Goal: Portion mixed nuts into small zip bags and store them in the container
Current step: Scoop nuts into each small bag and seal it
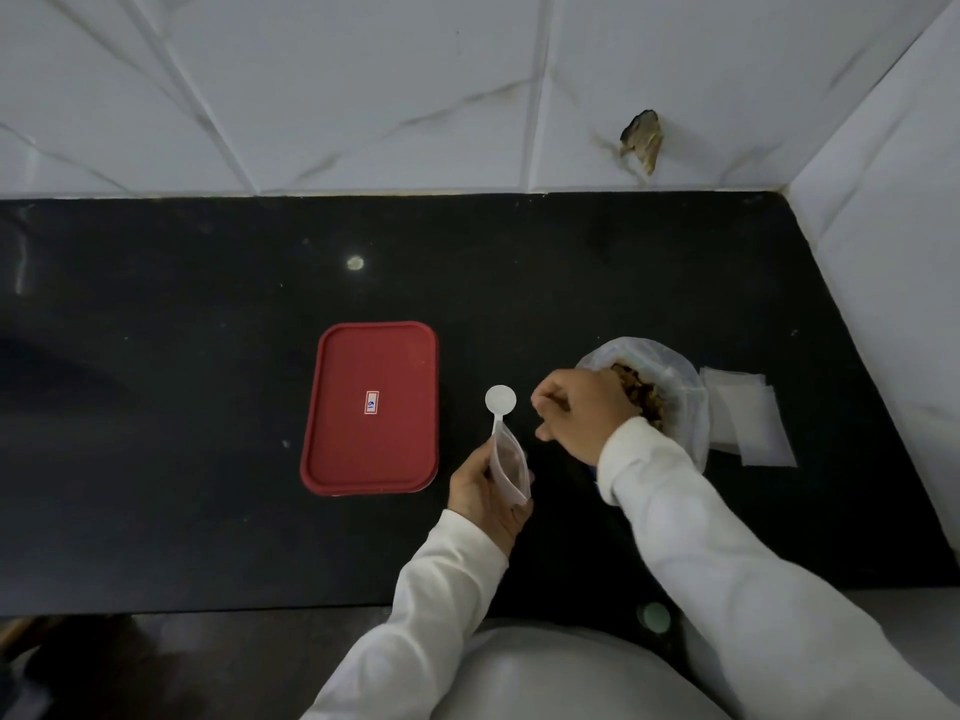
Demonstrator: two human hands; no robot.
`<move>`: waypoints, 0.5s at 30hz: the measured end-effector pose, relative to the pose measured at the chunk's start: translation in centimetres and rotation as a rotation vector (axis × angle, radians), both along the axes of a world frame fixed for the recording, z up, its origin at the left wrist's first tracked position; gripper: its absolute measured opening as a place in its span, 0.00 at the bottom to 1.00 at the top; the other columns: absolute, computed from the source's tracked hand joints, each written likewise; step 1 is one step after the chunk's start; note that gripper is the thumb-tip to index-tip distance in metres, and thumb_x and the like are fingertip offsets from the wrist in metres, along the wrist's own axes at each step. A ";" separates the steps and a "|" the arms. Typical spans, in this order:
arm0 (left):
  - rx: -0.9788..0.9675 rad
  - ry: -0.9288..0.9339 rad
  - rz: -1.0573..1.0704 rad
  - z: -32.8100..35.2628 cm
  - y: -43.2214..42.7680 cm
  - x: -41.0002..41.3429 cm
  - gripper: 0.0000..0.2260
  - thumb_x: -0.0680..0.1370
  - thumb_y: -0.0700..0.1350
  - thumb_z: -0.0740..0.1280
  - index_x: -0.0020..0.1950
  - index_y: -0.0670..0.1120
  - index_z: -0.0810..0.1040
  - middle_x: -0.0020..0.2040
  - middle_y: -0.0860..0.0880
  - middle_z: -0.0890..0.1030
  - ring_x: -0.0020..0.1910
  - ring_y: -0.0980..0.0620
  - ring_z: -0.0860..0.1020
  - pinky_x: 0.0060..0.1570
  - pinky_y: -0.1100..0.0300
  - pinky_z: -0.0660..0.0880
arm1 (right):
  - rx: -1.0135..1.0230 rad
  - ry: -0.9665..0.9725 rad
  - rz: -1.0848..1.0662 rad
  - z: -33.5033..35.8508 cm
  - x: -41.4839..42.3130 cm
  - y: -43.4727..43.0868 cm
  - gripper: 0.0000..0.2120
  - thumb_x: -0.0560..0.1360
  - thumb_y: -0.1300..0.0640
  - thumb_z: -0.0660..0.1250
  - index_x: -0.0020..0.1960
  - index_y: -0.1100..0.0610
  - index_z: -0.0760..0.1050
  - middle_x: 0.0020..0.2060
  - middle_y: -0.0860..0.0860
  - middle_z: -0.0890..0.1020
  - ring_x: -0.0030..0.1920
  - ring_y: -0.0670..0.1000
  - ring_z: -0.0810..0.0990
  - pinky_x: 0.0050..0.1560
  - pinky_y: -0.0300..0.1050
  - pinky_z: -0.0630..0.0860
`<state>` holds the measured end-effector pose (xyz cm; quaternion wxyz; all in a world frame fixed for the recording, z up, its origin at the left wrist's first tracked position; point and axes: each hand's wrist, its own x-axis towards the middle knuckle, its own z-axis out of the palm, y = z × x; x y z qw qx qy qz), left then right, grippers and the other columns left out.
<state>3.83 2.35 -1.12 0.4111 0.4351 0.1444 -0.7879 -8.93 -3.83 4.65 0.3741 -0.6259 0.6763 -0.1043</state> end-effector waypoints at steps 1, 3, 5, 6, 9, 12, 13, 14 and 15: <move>-0.016 -0.009 0.022 0.2 0.2 0.0 0.09 0.69 0.45 0.68 0.47 0.44 0.77 0.39 0.46 0.75 0.27 0.51 0.76 0.22 0.65 0.73 | 0.038 0.083 0.050 -0.8 0.7 -0.6 0.06 0.78 0.56 0.66 0.45 0.55 0.80 0.35 0.50 0.85 0.38 0.44 0.84 0.49 0.45 0.81; -0.024 -0.016 0.049 0.5 0.5 0.2 0.05 0.72 0.44 0.66 0.46 0.44 0.77 0.38 0.46 0.74 0.27 0.51 0.75 0.22 0.66 0.73 | 0.117 0.268 0.115 -2.4 2.1 -1.7 0.12 0.77 0.48 0.66 0.45 0.56 0.81 0.38 0.51 0.85 0.43 0.49 0.83 0.50 0.47 0.79; -0.003 -0.012 0.058 0.6 0.9 0.3 0.06 0.77 0.44 0.63 0.48 0.43 0.77 0.38 0.46 0.75 0.27 0.51 0.76 0.23 0.66 0.74 | 0.163 0.385 0.126 -3.9 3.2 -2.3 0.19 0.75 0.41 0.67 0.48 0.58 0.80 0.46 0.54 0.83 0.47 0.54 0.81 0.46 0.45 0.77; 0.010 -0.015 0.064 0.5 1.0 0.4 0.07 0.79 0.44 0.62 0.50 0.43 0.78 0.38 0.45 0.76 0.28 0.50 0.76 0.23 0.65 0.74 | 0.165 0.399 0.121 -4.5 3.7 -2.4 0.22 0.73 0.39 0.68 0.49 0.59 0.79 0.48 0.55 0.82 0.49 0.55 0.80 0.44 0.45 0.75; 0.018 -0.041 0.089 0.4 1.4 0.6 0.08 0.80 0.45 0.61 0.50 0.43 0.78 0.35 0.45 0.78 0.27 0.50 0.77 0.24 0.64 0.75 | 0.160 0.417 0.094 -5.5 4.5 -1.8 0.28 0.71 0.34 0.68 0.52 0.59 0.77 0.50 0.56 0.79 0.51 0.57 0.79 0.44 0.46 0.73; 0.024 -0.051 0.113 0.5 1.5 0.7 0.09 0.80 0.45 0.61 0.51 0.42 0.78 0.33 0.45 0.79 0.25 0.50 0.78 0.24 0.65 0.75 | 0.126 0.425 0.076 -5.7 4.8 -1.3 0.26 0.72 0.37 0.69 0.56 0.59 0.76 0.53 0.56 0.79 0.53 0.58 0.79 0.43 0.46 0.72; 0.027 -0.049 0.116 0.4 1.5 0.7 0.09 0.79 0.45 0.61 0.51 0.42 0.78 0.34 0.45 0.79 0.26 0.50 0.78 0.24 0.65 0.75 | 0.123 0.417 0.068 -5.7 4.7 -1.2 0.25 0.73 0.40 0.69 0.57 0.60 0.76 0.53 0.57 0.79 0.54 0.59 0.79 0.43 0.47 0.72; 0.031 -0.049 0.118 0.4 1.4 0.7 0.09 0.79 0.45 0.61 0.50 0.42 0.78 0.34 0.45 0.79 0.27 0.51 0.77 0.24 0.65 0.75 | 0.121 0.409 0.063 -5.8 4.6 -1.1 0.23 0.74 0.42 0.69 0.56 0.60 0.76 0.53 0.57 0.79 0.54 0.59 0.79 0.44 0.47 0.73; 0.038 -0.054 0.116 0.4 1.4 0.8 0.09 0.79 0.45 0.62 0.49 0.42 0.78 0.35 0.45 0.78 0.27 0.50 0.77 0.25 0.64 0.75 | 0.122 0.400 0.063 -5.9 4.5 -1.1 0.20 0.74 0.44 0.69 0.55 0.60 0.77 0.52 0.57 0.80 0.52 0.59 0.80 0.45 0.48 0.75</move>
